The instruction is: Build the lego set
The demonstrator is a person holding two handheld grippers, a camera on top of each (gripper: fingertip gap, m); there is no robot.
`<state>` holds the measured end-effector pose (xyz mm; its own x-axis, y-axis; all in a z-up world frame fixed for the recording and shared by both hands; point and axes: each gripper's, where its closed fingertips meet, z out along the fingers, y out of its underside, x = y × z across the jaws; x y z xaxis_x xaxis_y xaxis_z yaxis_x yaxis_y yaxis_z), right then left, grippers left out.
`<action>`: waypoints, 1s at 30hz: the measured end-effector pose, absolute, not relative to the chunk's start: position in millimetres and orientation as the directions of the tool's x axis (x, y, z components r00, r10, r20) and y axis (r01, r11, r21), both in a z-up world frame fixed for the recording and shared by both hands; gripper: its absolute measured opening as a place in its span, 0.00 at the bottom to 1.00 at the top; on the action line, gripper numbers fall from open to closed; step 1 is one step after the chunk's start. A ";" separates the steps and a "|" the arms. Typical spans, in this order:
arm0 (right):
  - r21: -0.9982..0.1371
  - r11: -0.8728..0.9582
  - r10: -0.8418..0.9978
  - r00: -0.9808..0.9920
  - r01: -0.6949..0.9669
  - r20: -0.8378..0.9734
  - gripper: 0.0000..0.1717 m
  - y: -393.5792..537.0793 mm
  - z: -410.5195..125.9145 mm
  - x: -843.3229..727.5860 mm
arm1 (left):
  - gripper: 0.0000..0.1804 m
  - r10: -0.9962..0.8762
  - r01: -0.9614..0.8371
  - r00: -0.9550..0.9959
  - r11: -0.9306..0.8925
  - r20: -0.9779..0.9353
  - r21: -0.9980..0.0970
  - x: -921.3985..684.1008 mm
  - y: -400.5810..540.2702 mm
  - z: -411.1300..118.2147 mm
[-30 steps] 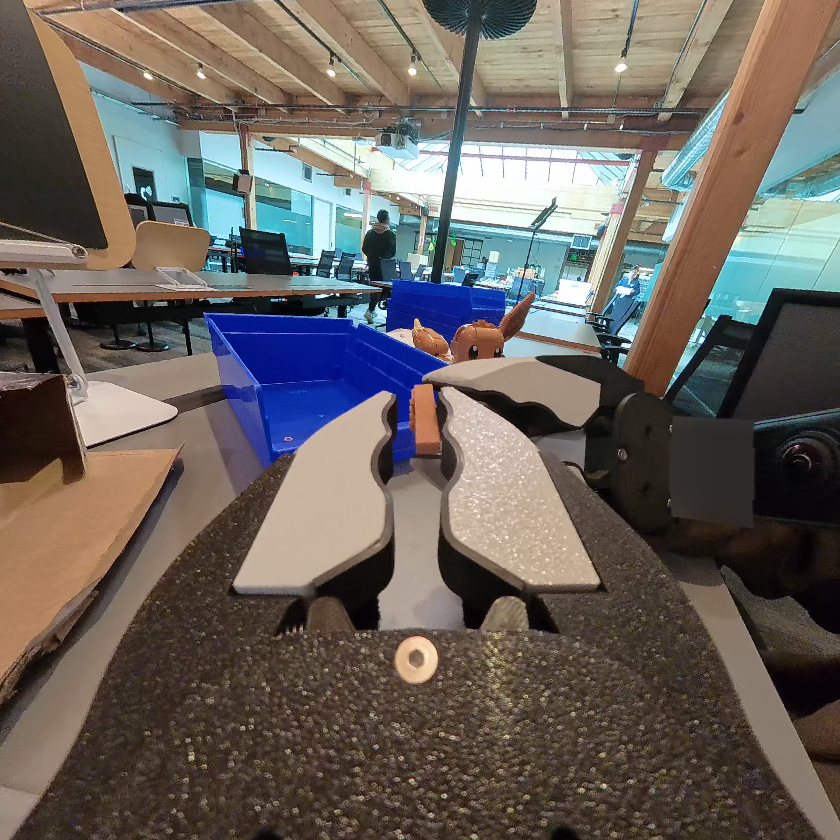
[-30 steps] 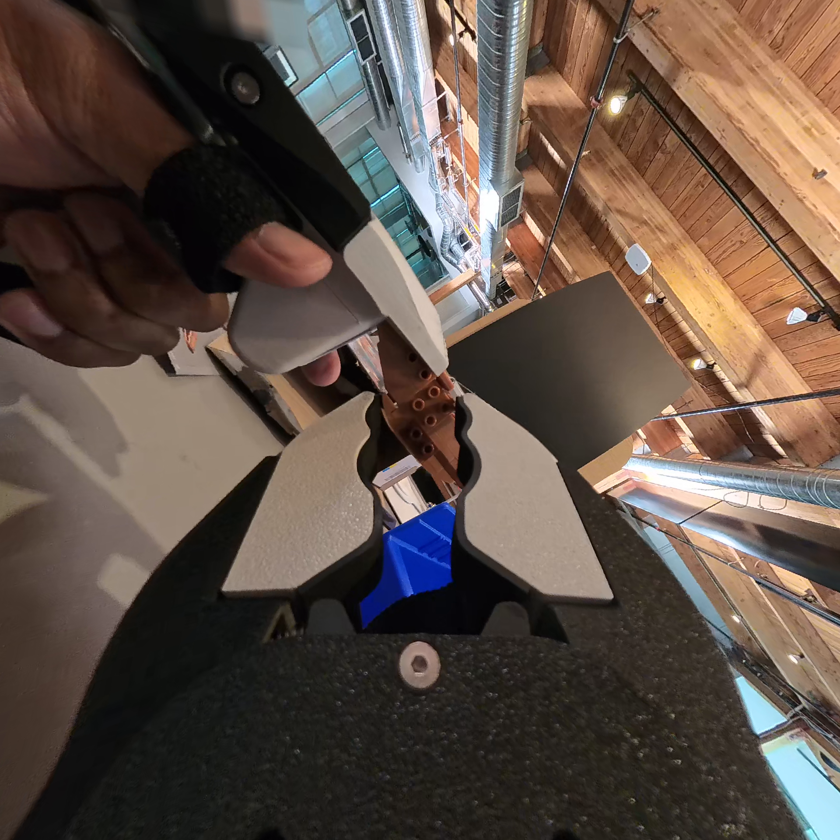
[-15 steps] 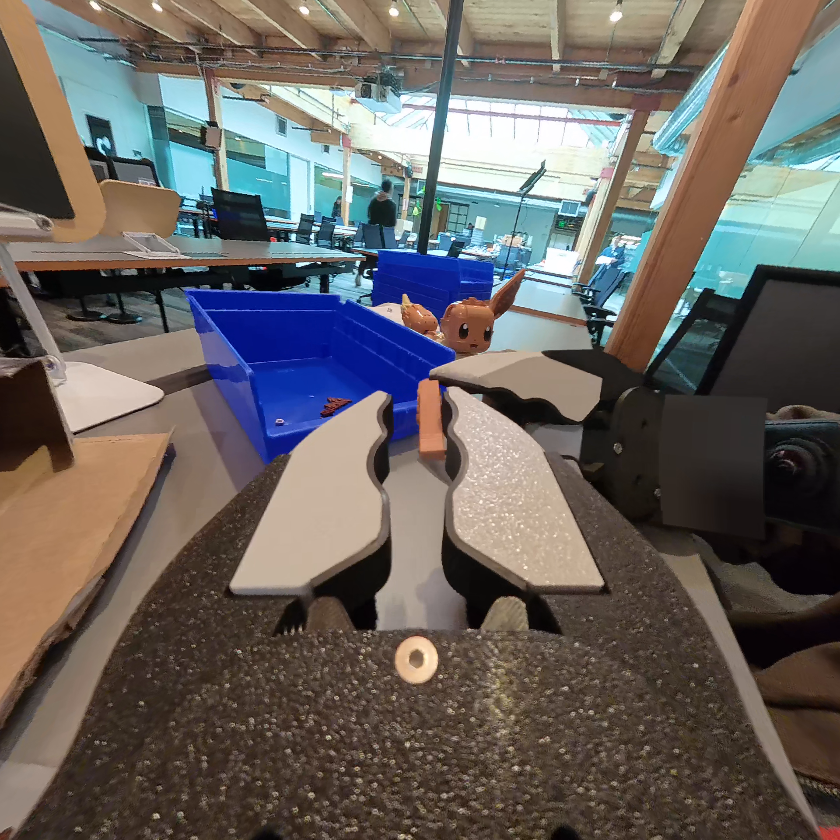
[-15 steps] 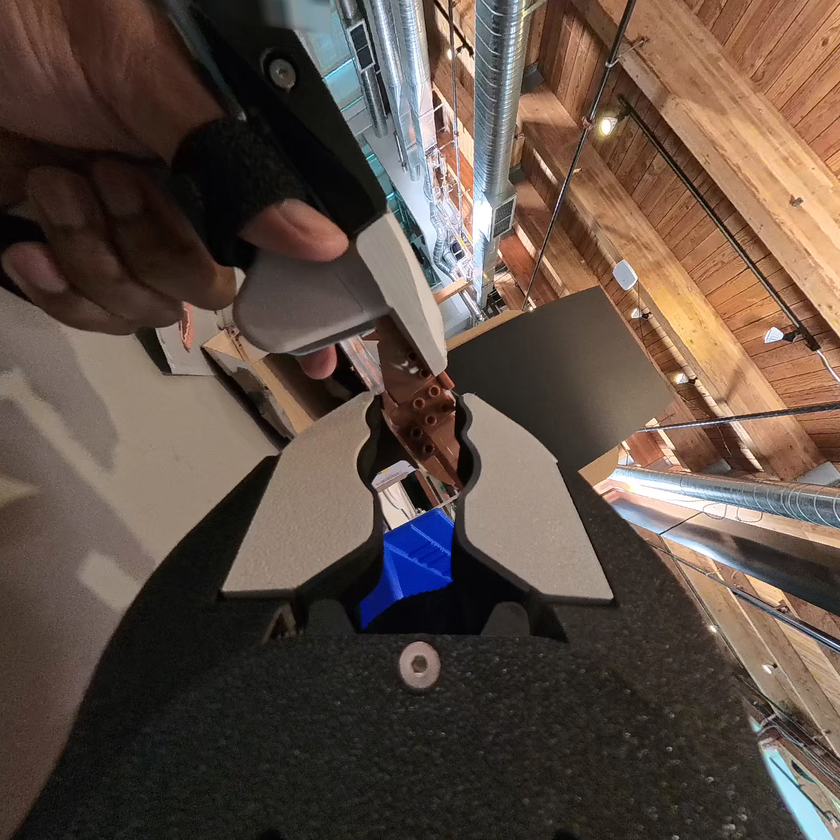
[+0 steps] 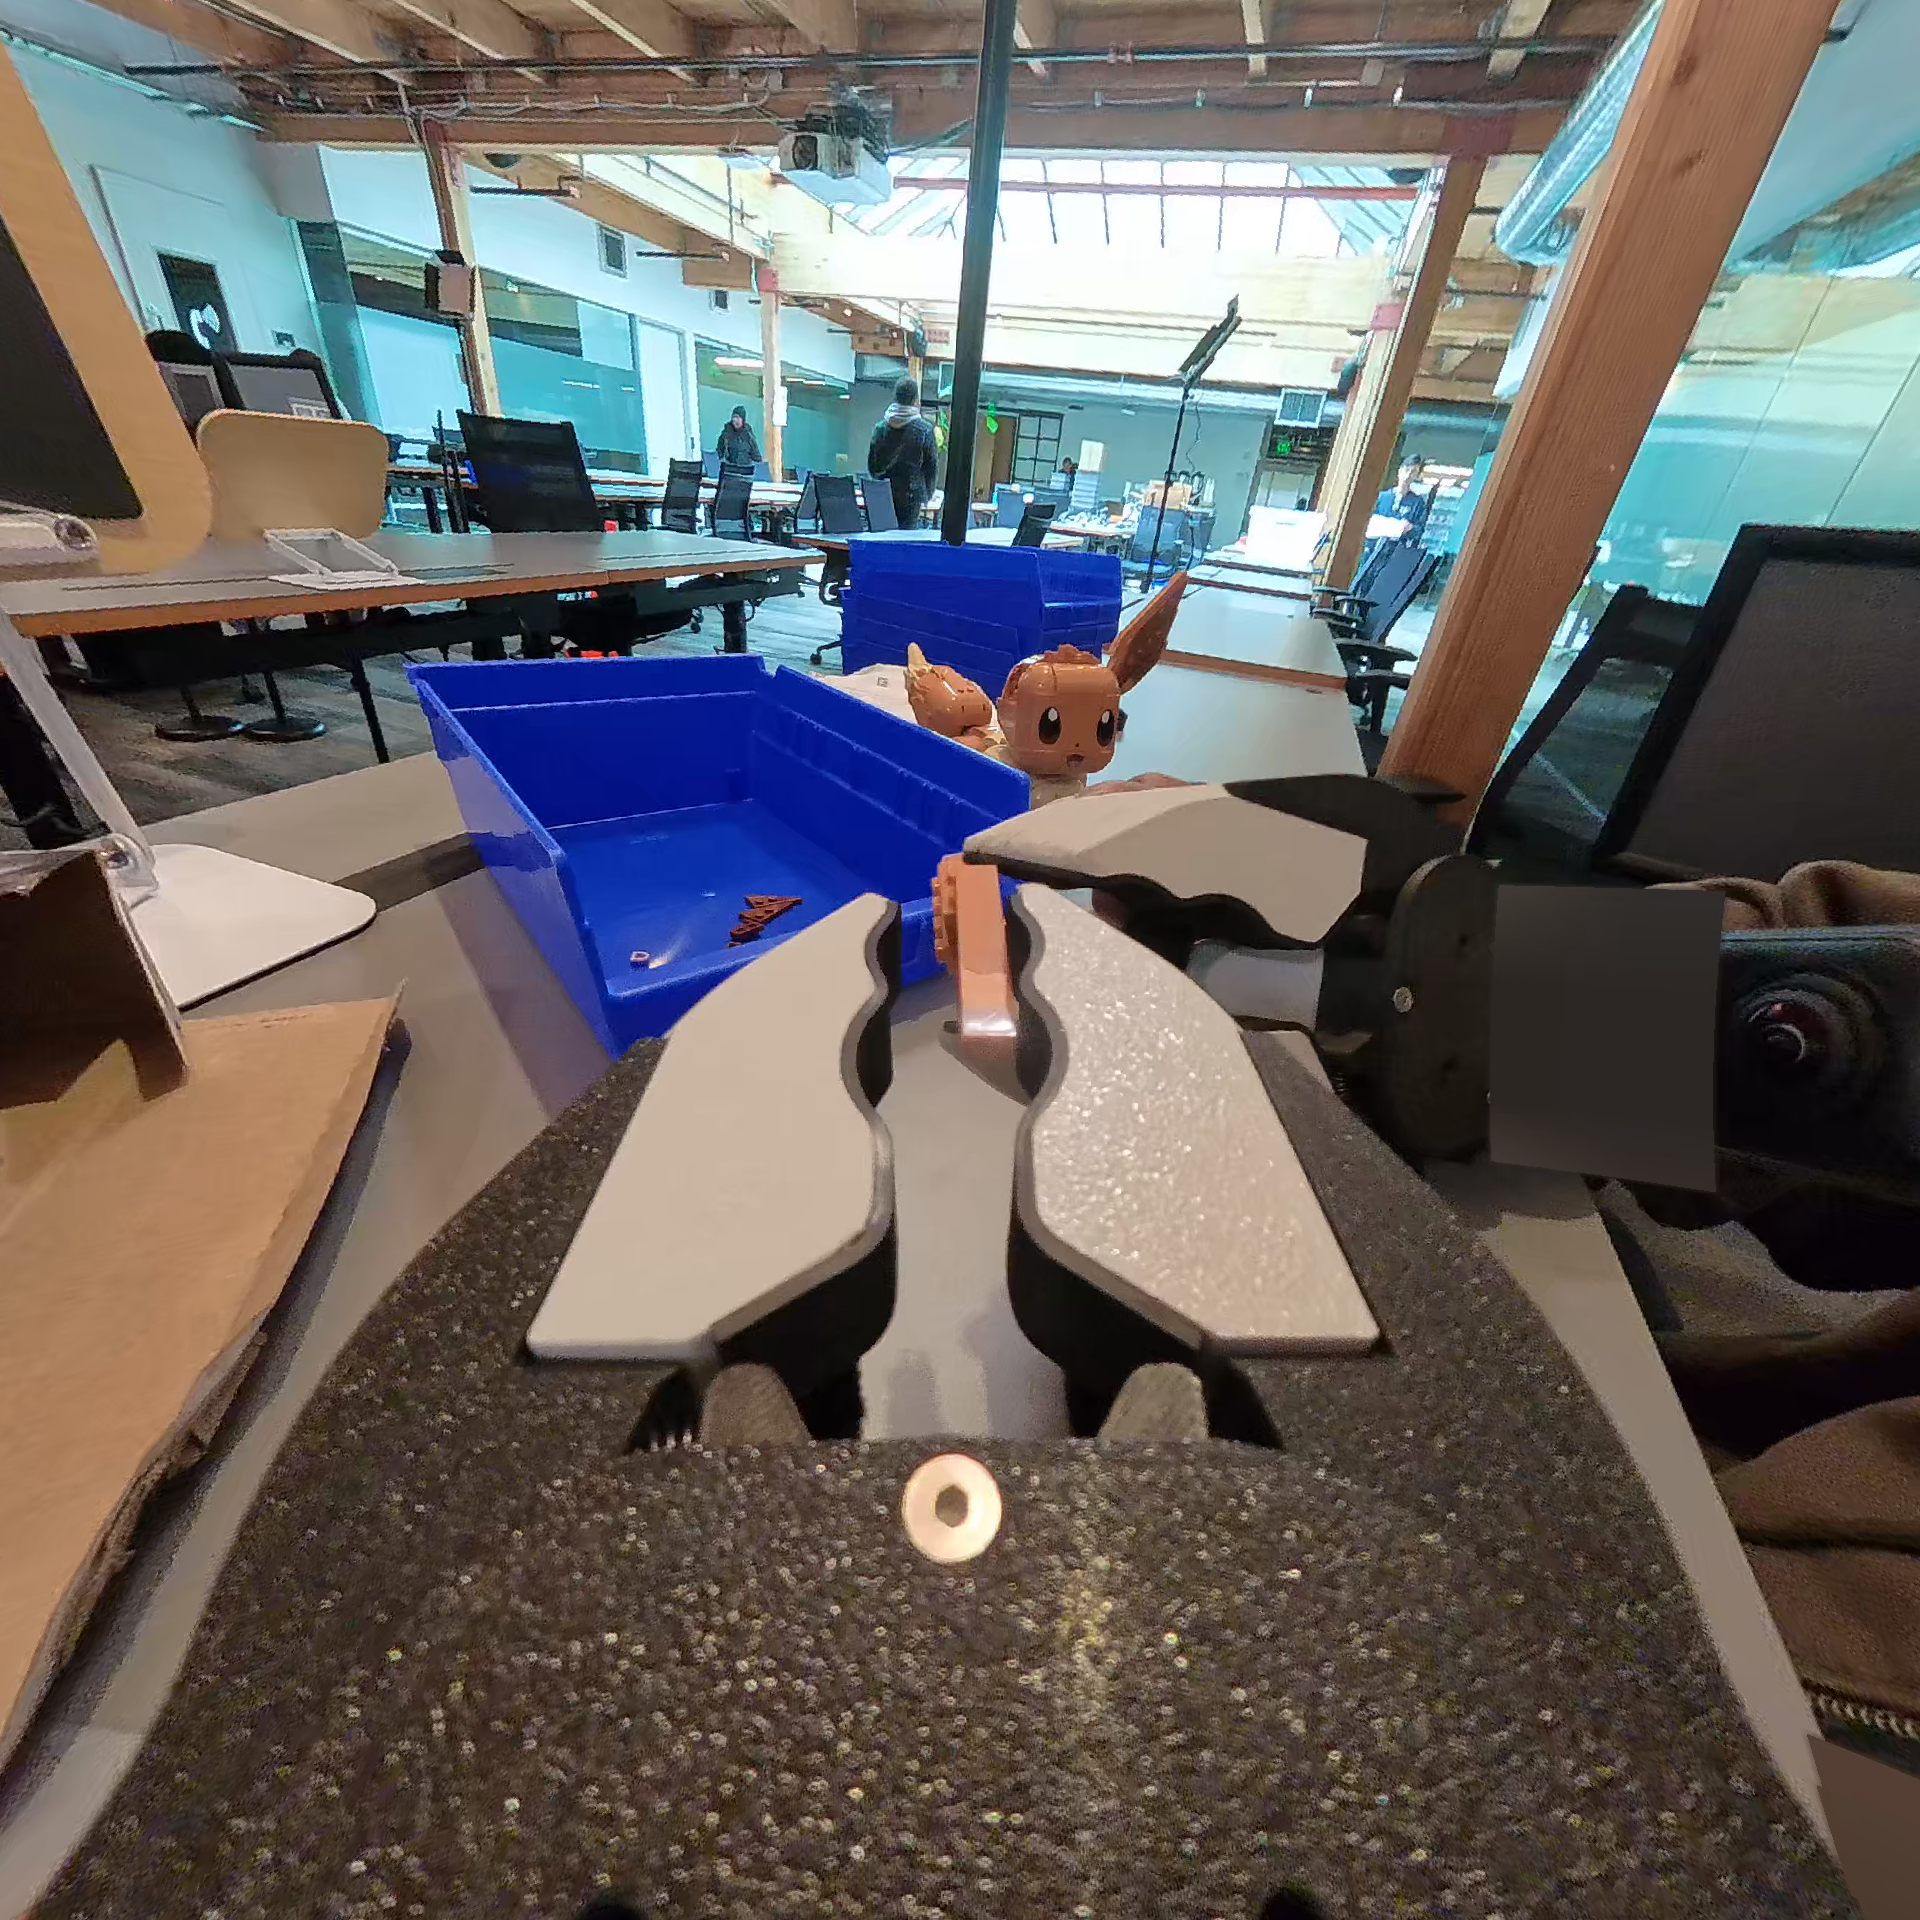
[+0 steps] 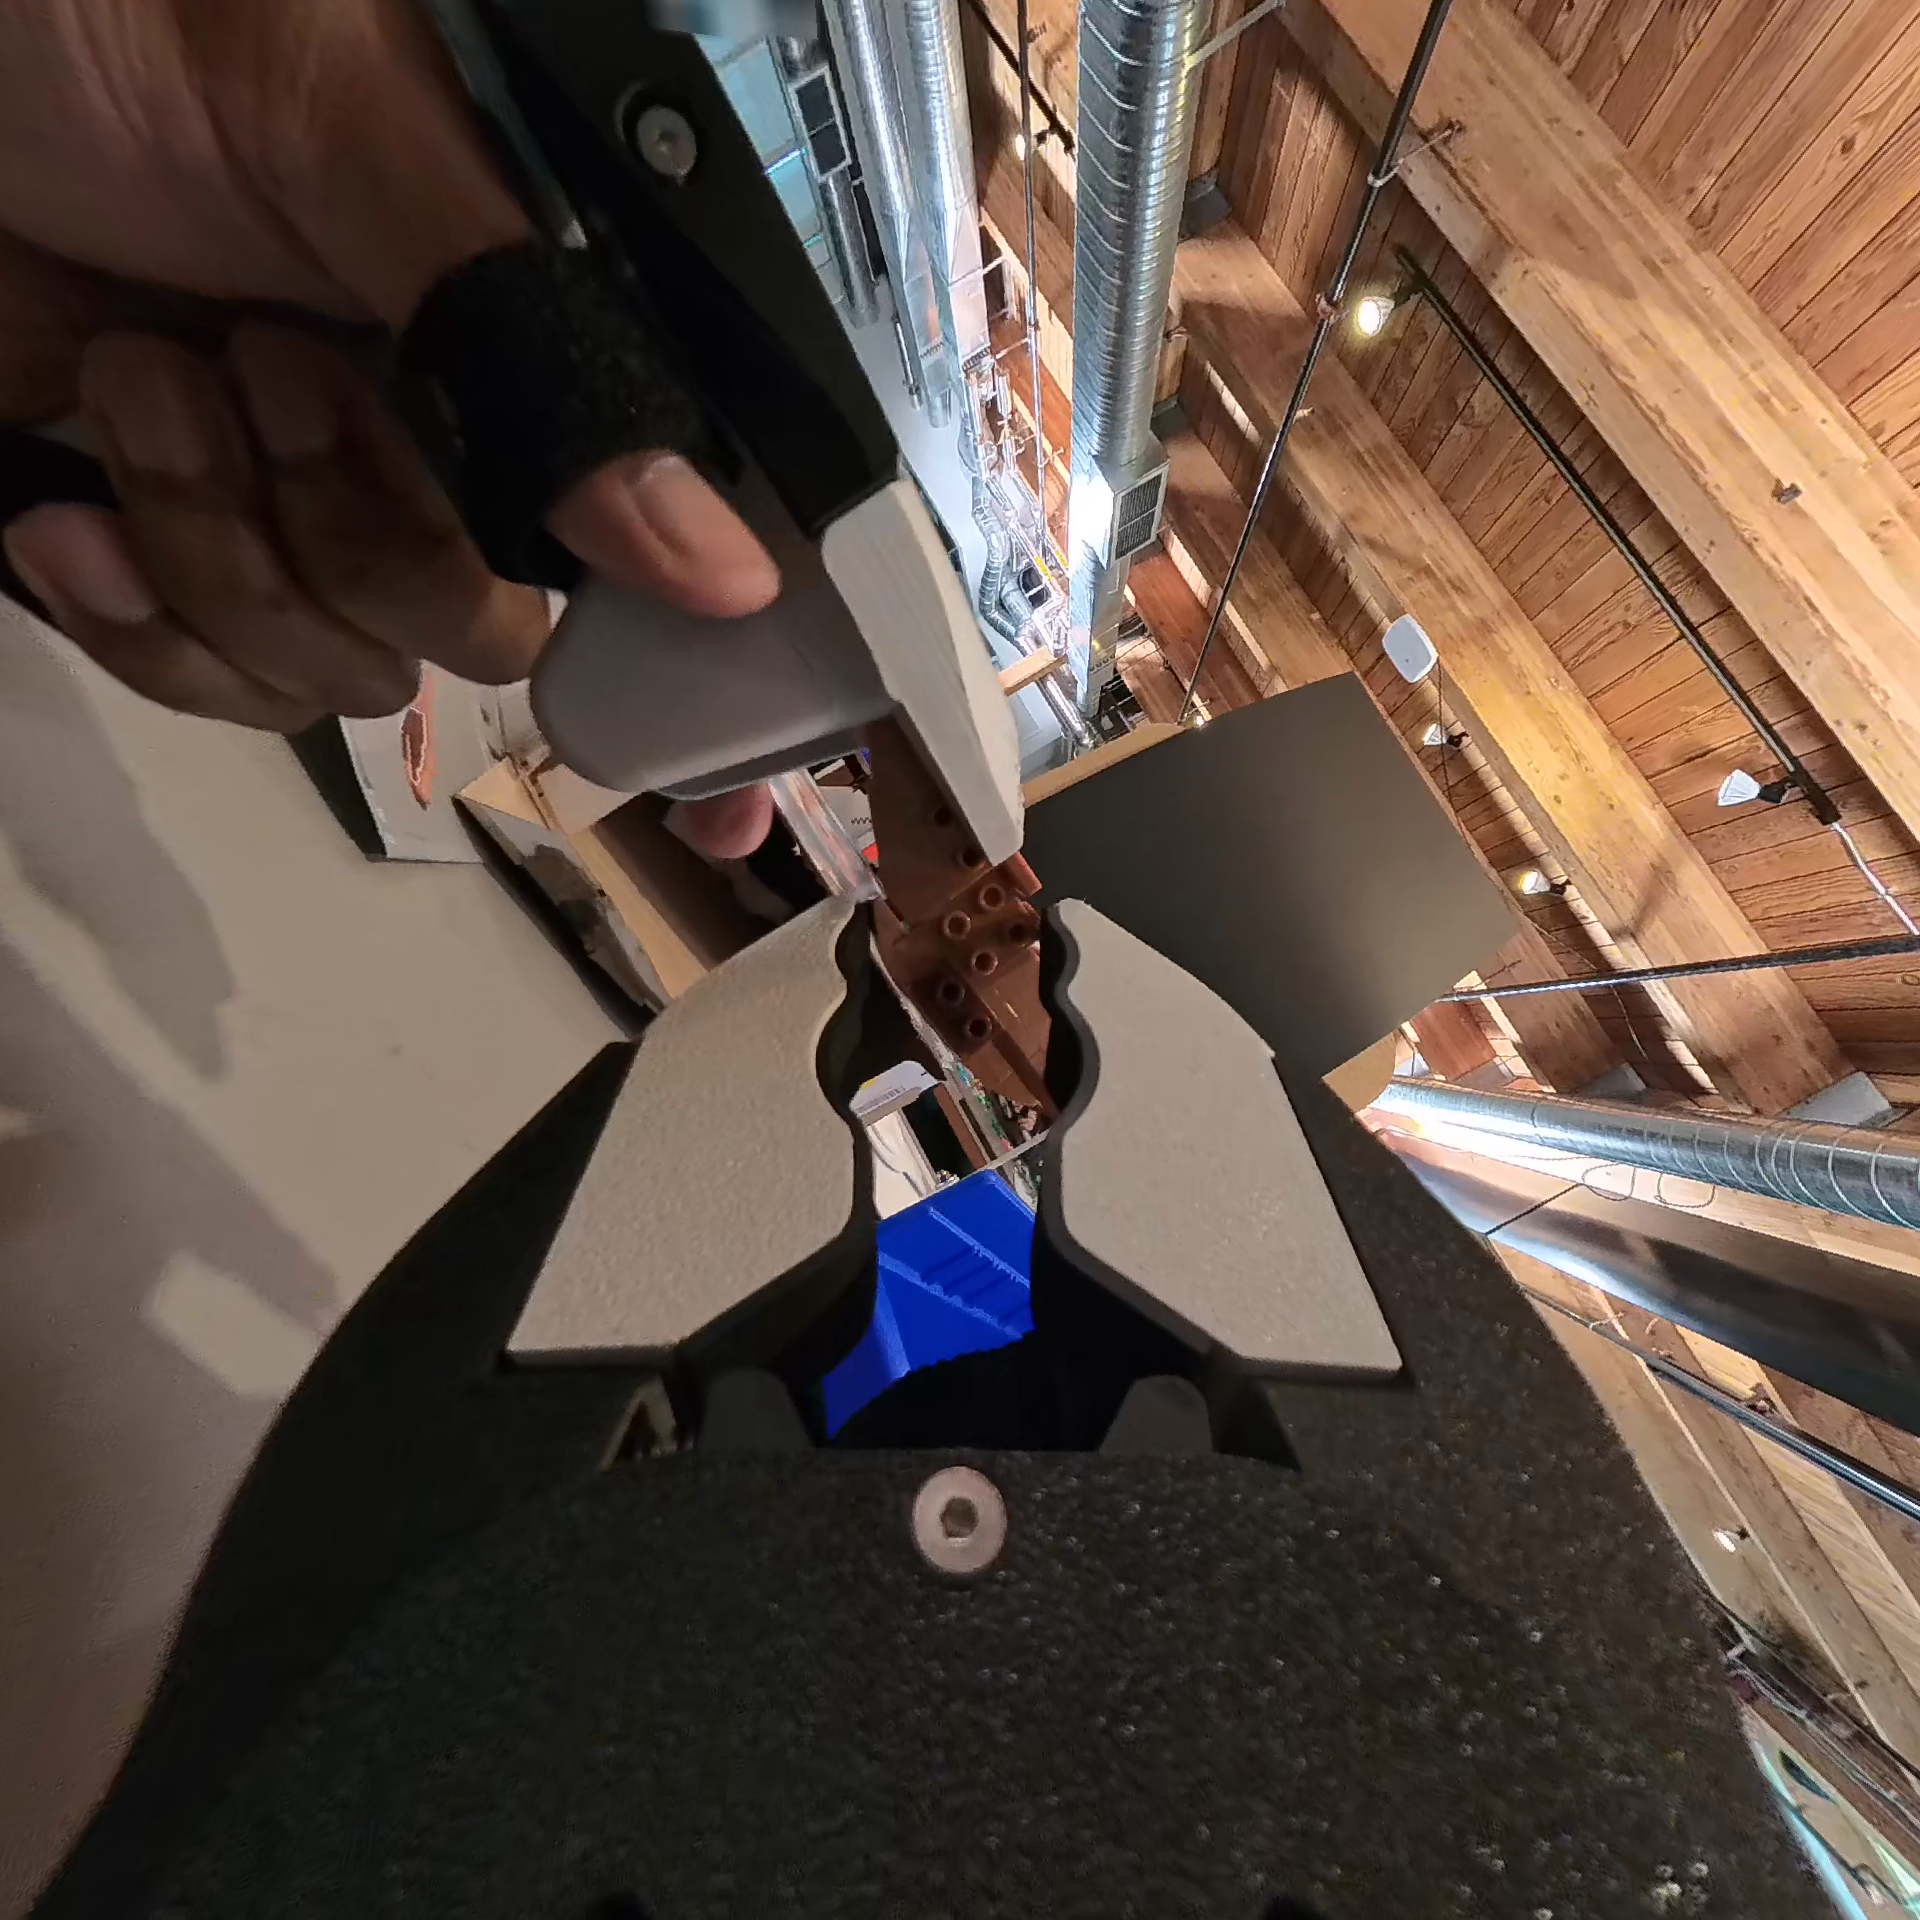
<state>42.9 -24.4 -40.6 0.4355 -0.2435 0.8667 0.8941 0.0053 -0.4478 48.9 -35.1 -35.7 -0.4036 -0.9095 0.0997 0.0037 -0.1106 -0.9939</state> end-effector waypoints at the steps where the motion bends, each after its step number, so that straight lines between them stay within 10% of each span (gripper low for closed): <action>1: -0.446 0.006 -0.244 0.433 0.895 0.868 0.17 -24.6 -40.7 42.7 | 0.10 -0.912 0.003 -0.402 -0.097 0.088 -0.995 48.5 -35.3 -35.7; 23: -0.432 0.022 -0.236 0.424 0.902 0.874 0.17 -25.7 -41.8 42.1 | 0.07 -0.897 -0.090 -0.432 -0.056 0.090 -0.994 53.6 -43.0 -56.1; 30: -0.511 -0.072 0.061 0.515 0.856 0.855 0.18 -17.9 -84.9 51.0 | 0.10 -0.920 -0.250 -0.379 0.005 0.094 -0.968 60.0 -31.4 -90.9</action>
